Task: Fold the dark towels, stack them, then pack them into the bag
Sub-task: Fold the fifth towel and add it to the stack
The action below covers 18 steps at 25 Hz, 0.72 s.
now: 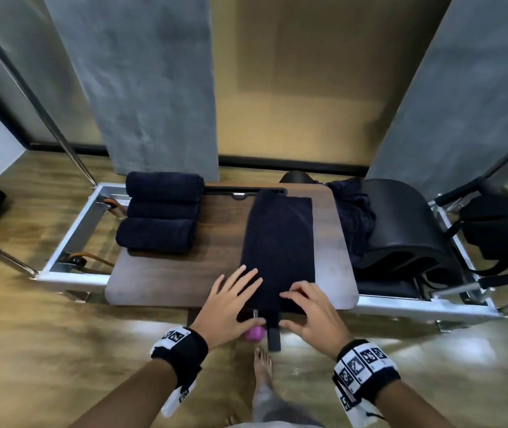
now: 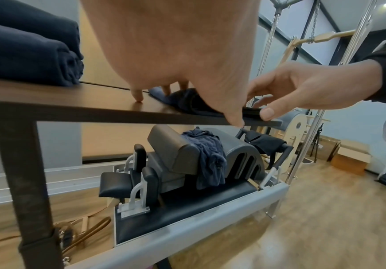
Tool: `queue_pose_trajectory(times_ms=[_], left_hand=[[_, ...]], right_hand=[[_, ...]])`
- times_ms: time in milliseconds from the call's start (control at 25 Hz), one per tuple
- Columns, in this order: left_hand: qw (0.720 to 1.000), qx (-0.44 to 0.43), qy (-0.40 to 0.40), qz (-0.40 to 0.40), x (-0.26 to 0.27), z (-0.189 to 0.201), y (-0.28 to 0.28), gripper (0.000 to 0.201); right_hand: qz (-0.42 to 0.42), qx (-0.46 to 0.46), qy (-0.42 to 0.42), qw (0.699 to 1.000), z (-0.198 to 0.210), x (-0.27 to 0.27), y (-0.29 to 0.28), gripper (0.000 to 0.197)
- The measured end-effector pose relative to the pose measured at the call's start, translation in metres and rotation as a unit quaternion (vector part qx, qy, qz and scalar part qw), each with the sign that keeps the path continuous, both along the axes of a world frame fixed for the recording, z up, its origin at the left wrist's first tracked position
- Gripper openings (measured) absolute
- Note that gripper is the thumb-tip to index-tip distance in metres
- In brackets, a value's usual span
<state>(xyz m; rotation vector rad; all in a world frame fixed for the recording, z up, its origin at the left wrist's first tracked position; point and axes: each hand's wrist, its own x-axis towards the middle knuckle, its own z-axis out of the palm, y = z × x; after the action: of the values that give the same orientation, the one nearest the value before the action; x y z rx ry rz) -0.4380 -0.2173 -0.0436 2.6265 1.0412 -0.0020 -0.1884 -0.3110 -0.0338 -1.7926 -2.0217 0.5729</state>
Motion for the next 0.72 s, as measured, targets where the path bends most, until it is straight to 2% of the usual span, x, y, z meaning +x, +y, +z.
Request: queue_pose_trajectory(times_ms=[80, 200, 320, 360, 480, 560, 720], left_hand=[[1.0, -0.019, -0.011, 0.0, -0.008, 0.003, -0.005, 0.075], [0.995, -0.06, -0.071, 0.029, -0.011, 0.012, -0.005, 0.065], [0.991, -0.049, -0.123, 0.018, -0.011, 0.017, -0.004, 0.023], [0.989, -0.048, -0.137, 0.021, -0.011, 0.017, -0.002, 0.015], [0.983, -0.034, -0.173, 0.046, -0.01, 0.017, 0.001, 0.009], [0.979, -0.011, -0.19, 0.069, -0.007, 0.013, 0.006, 0.008], [0.955, -0.101, -0.223, 0.165, -0.001, 0.003, 0.017, 0.012]], right_hand=[[-0.004, 0.01, -0.033, 0.999, -0.003, -0.005, -0.008, 0.056], [-0.023, 0.019, -0.075, 0.997, -0.003, -0.012, -0.012, 0.052], [-0.042, 0.022, -0.095, 0.994, 0.0, -0.018, -0.012, 0.046], [-0.042, 0.024, -0.092, 0.995, 0.001, -0.018, -0.011, 0.041], [-0.034, 0.036, -0.045, 0.998, 0.004, -0.01, -0.006, 0.022], [-0.038, 0.026, -0.01, 0.999, 0.005, -0.002, -0.001, 0.017], [-0.095, -0.028, 0.028, 0.995, 0.004, 0.003, 0.014, 0.014]])
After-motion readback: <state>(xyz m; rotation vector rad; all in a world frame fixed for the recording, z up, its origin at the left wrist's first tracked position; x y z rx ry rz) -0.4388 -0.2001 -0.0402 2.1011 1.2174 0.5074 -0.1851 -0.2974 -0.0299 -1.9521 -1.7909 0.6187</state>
